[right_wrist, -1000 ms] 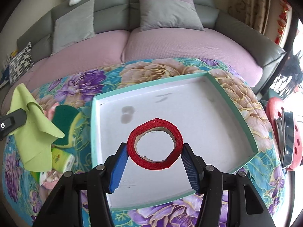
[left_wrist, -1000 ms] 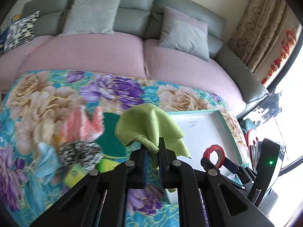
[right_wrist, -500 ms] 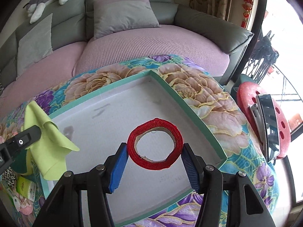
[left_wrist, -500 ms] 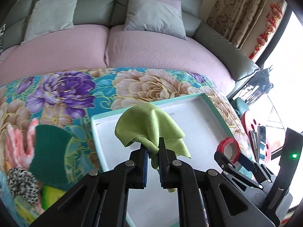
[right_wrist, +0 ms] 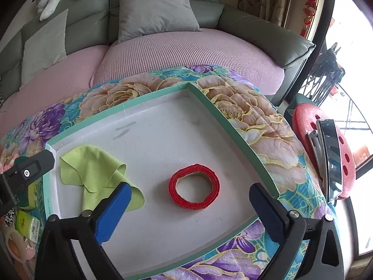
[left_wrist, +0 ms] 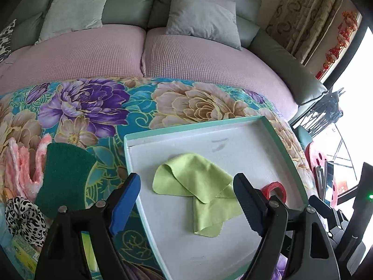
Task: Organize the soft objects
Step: 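Move both tools back toward the pile of soft items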
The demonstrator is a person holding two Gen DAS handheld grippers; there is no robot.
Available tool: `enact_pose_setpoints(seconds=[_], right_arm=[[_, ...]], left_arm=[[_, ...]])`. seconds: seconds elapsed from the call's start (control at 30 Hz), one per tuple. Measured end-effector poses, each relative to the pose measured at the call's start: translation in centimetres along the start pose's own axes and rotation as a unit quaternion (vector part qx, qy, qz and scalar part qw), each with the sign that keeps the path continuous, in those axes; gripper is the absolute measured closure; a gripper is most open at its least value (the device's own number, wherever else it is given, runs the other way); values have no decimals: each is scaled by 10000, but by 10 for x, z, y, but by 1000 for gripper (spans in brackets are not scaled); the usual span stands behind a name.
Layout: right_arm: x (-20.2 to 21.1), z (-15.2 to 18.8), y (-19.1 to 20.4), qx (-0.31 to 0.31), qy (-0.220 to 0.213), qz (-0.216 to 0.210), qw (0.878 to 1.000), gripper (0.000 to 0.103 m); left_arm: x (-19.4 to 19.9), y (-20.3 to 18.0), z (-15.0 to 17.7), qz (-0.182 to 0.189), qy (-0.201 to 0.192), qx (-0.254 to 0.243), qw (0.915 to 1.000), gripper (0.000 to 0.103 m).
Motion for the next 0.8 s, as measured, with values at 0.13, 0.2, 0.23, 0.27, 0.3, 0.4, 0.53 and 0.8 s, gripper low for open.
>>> enact_pose_setpoints(seconds=[0.13,0.2,0.23,0.27,0.3,0.4,0.53,0.8], right_arm=[[-3,3,2,33,101,21,9999,0],[-4,4,2,52,140,69,9999,0],[-4,4,2,55,150,77,9998,0],[-4,4,2,54,162,64,9998,0],[-4,4,2,53,172,44,9998,0],[-3,5,4,106,178,55,9998,0],[1,5,8,203,182,10,9996,0],[23,4,19,276,-21,-51,9996,0]], left_arm=[[-2,16,3,-233,65,194,9995,17],[-1,21,4,-318,52,268,9991,12],[-1,24,4,-364,44,317,9988,10],[-1,26,4,-400,38,367,9985,10],[-1,29,4,-425,34,415,9982,10],[2,35,5,-471,39,552,9974,10],[9,43,5,-498,-14,703,9963,10],[45,63,6,-648,-322,934,9930,10]])
Point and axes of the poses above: each gripper's, at about its wrist camera, not at the fingertips, and x roughly against the way its jaws point, y to its left, z to its underside, the point moved 3 cm from there along -x, roughly the way its jaws point, and after that the axes turned 12 degrees about z, right-handed, at the moved point
